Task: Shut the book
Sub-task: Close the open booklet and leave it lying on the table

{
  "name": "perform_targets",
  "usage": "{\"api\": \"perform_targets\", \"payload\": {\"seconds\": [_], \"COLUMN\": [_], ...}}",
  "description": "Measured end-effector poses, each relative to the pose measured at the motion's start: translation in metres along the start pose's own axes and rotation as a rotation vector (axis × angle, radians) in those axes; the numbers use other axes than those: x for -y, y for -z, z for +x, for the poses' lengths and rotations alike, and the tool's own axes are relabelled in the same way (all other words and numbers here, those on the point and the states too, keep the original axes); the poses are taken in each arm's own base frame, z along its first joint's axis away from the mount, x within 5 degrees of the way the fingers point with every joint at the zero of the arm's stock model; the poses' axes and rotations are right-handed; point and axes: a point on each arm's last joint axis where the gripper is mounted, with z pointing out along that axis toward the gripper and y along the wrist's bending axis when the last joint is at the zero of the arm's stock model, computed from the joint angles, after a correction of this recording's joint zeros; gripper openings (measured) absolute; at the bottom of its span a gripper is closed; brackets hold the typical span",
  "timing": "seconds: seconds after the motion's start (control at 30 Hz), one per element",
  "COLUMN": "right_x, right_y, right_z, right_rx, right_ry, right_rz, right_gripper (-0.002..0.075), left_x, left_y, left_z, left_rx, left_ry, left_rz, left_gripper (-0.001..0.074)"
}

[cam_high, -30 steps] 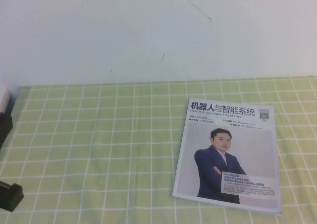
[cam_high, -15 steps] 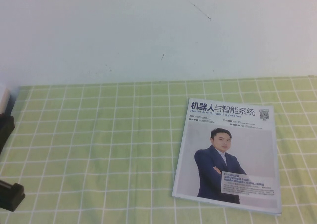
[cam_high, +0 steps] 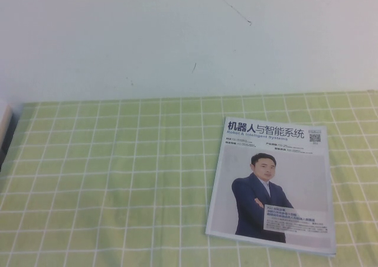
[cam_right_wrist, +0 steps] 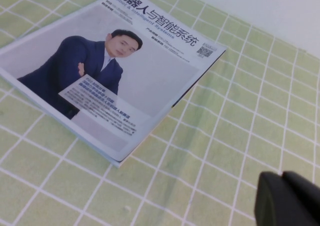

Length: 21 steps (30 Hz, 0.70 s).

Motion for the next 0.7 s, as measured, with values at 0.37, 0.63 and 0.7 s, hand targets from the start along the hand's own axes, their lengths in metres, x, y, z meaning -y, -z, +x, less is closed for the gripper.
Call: {"api": "perform_targets", "payload": {"seconds": [0.37,0.63,0.7], "right_x": [0.0,-0.001,-0.001], "right_y": [0.0,0.0,0.0], "right_z": [0.0,0.0,0.0], "right_rx": [0.001,0.002,0.002], "right_ry": [-0.004,-0.006,-0.006], "right_rz": [-0.004,-0.006,-0.006], "right_gripper": [-0.0003,-0.0004,-0.0004], "left_x": [0.014,0.014,0.014], "left_y": [0.021,0.022,0.022], "left_z": [0.085,0.086,0.087], "left_rx": [-0.268,-0.278,-0.278], "left_ry": [0.114,0.23,0.257], "left_rz": [-0.045,-0.059,-0.063], "left_gripper": [-0.0004,-0.0004,-0.0004]}}
